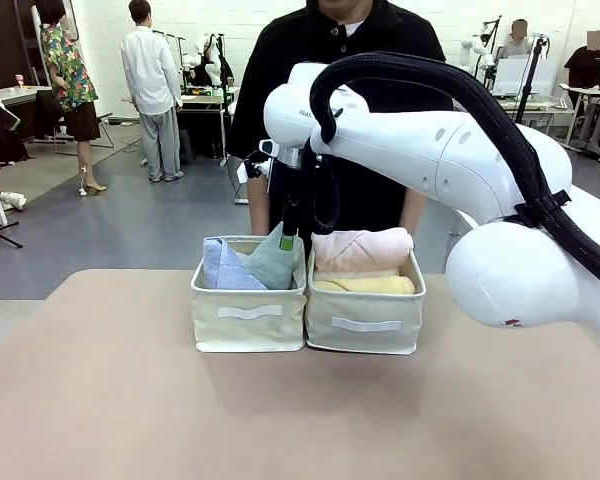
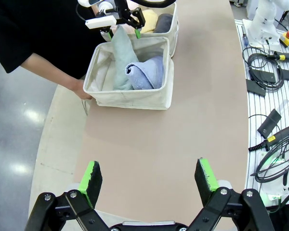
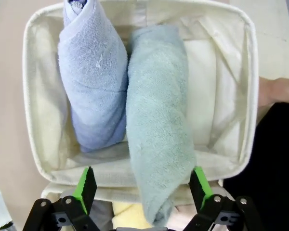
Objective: Sort the towels based on their folding style.
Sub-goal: Pick up another triangle-folded towel from the table and place it in the left Fabric basket.
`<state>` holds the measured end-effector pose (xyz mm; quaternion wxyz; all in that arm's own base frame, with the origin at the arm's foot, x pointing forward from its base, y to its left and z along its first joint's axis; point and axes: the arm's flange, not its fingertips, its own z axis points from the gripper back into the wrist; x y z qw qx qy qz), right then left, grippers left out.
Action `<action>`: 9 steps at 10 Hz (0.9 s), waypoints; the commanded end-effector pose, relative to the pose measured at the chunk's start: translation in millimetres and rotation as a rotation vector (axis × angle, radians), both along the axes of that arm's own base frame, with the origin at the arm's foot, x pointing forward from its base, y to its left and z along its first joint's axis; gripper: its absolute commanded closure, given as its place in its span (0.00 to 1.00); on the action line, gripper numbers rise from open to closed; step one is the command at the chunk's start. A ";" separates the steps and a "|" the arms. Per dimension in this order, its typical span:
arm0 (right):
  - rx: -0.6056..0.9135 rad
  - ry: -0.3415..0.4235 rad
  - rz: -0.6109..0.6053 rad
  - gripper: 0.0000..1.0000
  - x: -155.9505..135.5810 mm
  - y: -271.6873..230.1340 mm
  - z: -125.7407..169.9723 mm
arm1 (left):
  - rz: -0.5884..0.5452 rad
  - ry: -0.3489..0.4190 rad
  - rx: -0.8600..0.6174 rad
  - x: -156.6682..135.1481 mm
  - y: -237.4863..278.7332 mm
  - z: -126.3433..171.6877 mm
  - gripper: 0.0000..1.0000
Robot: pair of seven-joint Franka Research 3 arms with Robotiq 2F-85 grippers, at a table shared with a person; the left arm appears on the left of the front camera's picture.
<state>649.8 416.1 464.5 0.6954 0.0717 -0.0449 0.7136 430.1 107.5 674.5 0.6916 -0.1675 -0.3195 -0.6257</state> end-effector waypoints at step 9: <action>-0.163 -0.145 -0.283 0.00 -171.7 -166.3 175.7 | -0.006 -0.005 -0.009 -1.2 0.4 0.8 0.00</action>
